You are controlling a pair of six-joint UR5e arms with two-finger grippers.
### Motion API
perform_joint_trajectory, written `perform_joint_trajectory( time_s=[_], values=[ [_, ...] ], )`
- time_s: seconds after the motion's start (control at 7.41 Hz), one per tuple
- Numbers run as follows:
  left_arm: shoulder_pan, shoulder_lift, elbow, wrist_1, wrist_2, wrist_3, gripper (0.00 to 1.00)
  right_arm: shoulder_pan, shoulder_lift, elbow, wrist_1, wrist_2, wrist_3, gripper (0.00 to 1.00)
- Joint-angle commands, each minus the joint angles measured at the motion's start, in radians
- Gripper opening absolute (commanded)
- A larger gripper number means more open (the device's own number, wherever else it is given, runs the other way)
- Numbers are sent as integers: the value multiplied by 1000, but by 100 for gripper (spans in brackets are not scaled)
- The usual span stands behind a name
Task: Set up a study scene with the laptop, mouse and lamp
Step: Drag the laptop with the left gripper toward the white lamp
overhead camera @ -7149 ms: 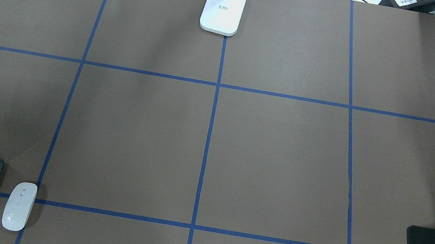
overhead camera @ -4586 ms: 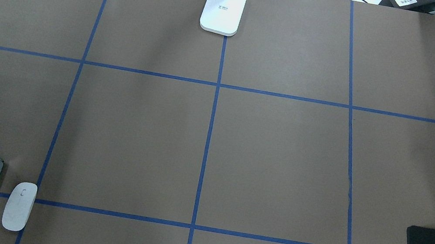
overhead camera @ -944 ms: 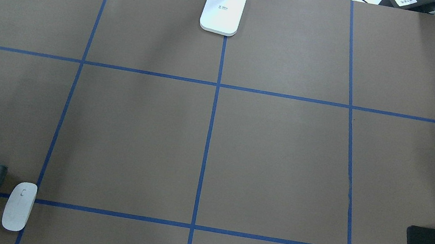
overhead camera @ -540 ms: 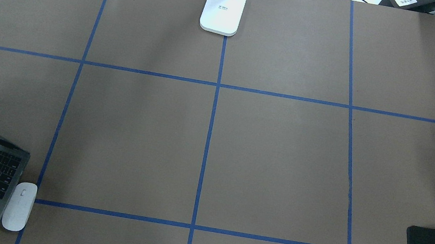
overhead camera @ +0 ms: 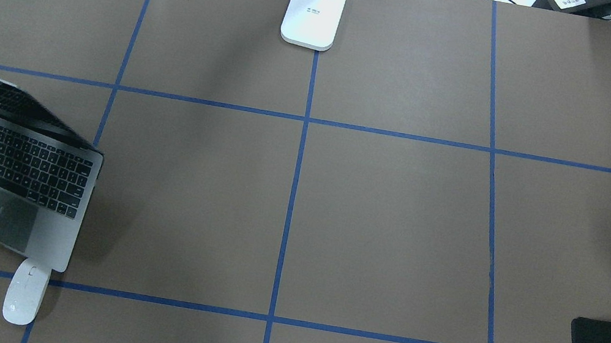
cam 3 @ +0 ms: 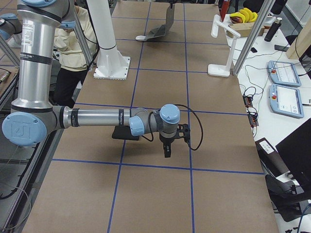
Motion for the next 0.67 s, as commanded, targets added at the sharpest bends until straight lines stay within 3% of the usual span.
perform_joint_trajectory(
  time_s=[0.0,0.54],
  values=[
    [-2,-211,36,168,26,-19,0,0,-25,6,-1,0,-7,100],
    [28,-414,133,175,64,-242,0,0,-53,26,-4,-2,-18,100]
  ],
)
